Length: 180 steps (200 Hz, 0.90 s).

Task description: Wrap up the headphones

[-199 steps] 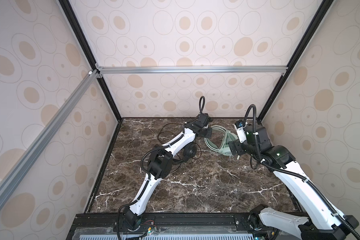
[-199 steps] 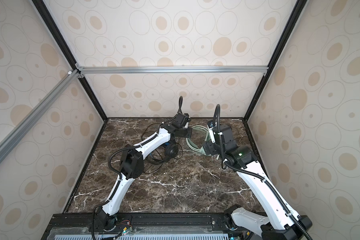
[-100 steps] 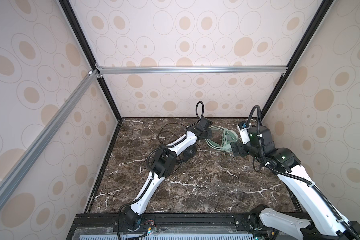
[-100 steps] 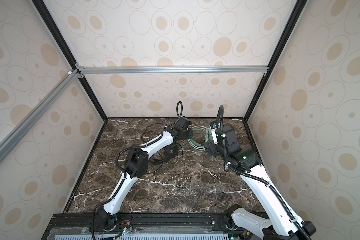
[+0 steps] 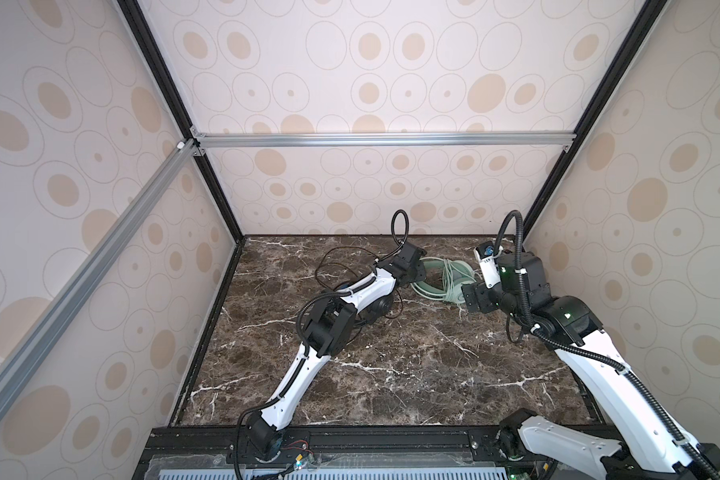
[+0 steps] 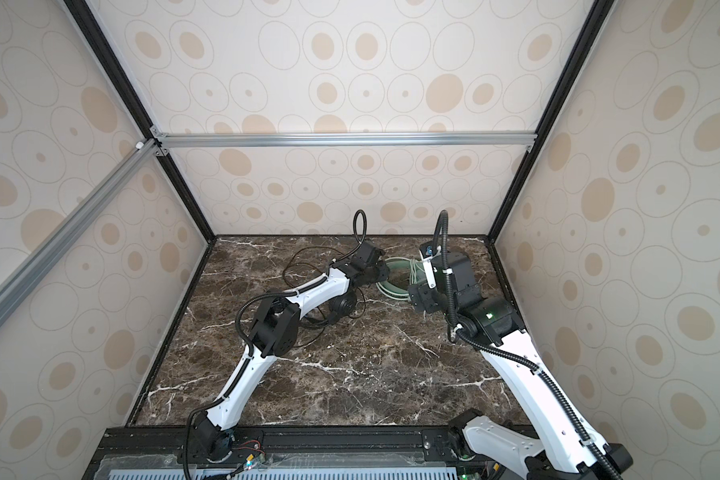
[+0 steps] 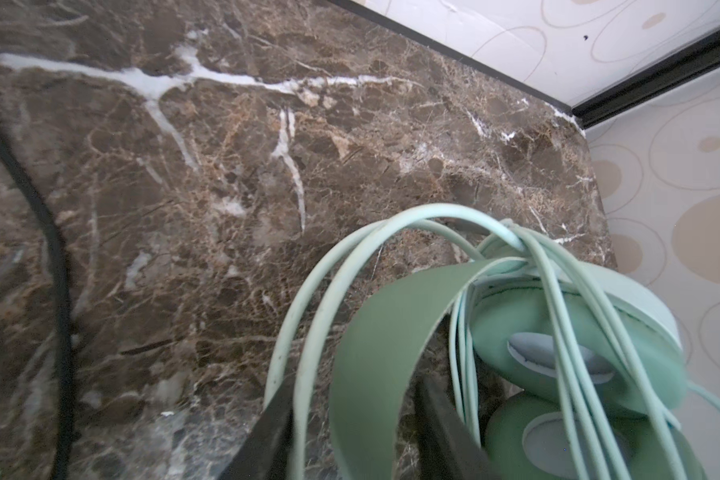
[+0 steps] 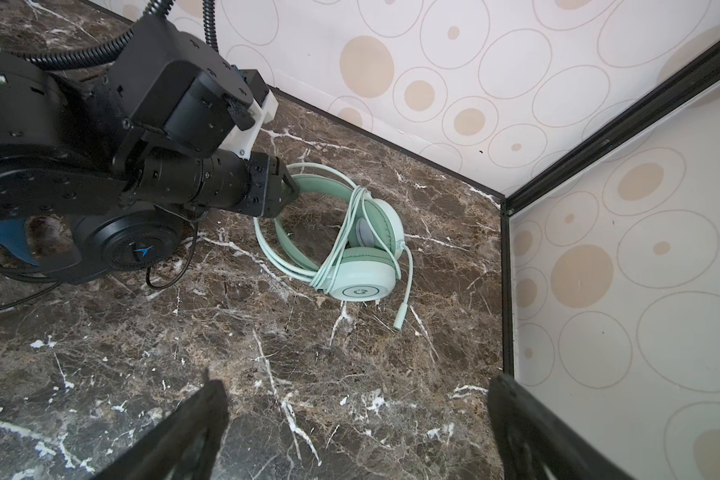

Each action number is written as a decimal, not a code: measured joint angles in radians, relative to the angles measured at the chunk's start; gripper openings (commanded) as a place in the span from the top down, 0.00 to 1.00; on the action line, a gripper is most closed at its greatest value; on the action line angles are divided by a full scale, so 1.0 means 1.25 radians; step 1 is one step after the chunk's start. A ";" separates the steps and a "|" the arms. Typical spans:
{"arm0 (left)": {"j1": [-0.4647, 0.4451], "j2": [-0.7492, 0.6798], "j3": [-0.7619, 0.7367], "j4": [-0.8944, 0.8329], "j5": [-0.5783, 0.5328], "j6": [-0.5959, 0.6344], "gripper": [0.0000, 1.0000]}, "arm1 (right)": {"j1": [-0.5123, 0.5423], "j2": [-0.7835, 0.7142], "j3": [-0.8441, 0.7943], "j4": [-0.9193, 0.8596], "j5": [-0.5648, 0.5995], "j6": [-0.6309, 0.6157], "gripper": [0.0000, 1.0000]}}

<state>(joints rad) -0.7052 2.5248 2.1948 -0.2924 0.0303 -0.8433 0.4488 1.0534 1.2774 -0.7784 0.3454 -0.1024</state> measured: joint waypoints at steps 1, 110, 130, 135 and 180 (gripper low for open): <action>0.000 0.000 0.000 -0.001 -0.002 0.001 0.42 | 0.000 0.000 0.000 0.000 0.000 0.000 0.00; -0.004 -0.084 0.015 -0.088 -0.066 0.110 0.14 | -0.001 -0.001 0.000 0.002 0.003 -0.018 0.00; -0.008 -0.217 -0.087 -0.089 -0.087 0.146 0.16 | -0.001 0.002 0.000 -0.002 0.006 -0.020 0.00; -0.008 -0.263 -0.129 -0.090 -0.088 0.151 0.17 | -0.001 0.004 0.000 -0.002 0.006 -0.020 0.00; 0.012 -0.709 -0.504 -0.078 -0.100 0.151 0.22 | 0.000 0.009 -0.005 -0.004 -0.023 -0.020 0.00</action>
<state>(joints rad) -0.6907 1.6386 1.5650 -0.3893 -0.0948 -0.6544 0.4488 1.0653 1.2709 -0.7837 0.3168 -0.1272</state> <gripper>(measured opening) 0.784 0.997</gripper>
